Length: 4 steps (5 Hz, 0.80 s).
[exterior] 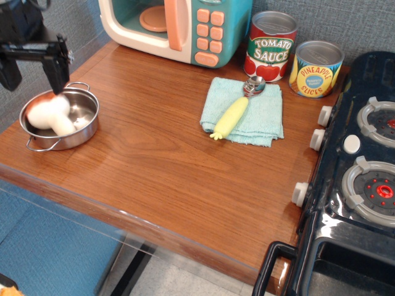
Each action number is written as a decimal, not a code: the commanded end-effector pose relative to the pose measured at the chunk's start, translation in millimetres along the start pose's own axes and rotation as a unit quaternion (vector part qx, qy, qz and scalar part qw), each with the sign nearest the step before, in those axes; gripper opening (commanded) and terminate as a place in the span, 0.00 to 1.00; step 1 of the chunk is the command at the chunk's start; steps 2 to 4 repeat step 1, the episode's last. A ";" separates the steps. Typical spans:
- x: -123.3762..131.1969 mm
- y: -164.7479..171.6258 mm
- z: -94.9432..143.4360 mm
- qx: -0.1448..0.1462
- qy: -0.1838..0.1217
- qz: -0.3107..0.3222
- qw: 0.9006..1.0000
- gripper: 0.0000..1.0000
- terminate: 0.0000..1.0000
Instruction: Place the mushroom into the pot
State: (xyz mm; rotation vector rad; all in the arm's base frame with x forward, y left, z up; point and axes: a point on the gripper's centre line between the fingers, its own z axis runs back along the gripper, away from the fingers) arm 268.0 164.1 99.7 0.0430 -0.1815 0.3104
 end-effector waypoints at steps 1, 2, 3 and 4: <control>5.7 -3.6 19.5 0.009 -0.034 -0.003 0.999 1.00 1.00; 5.7 -3.6 19.5 0.009 -0.034 -0.003 0.999 1.00 1.00; 5.7 -3.6 19.5 0.009 -0.034 -0.003 0.999 1.00 1.00; 5.7 -3.6 19.5 0.009 -0.034 -0.003 0.999 1.00 1.00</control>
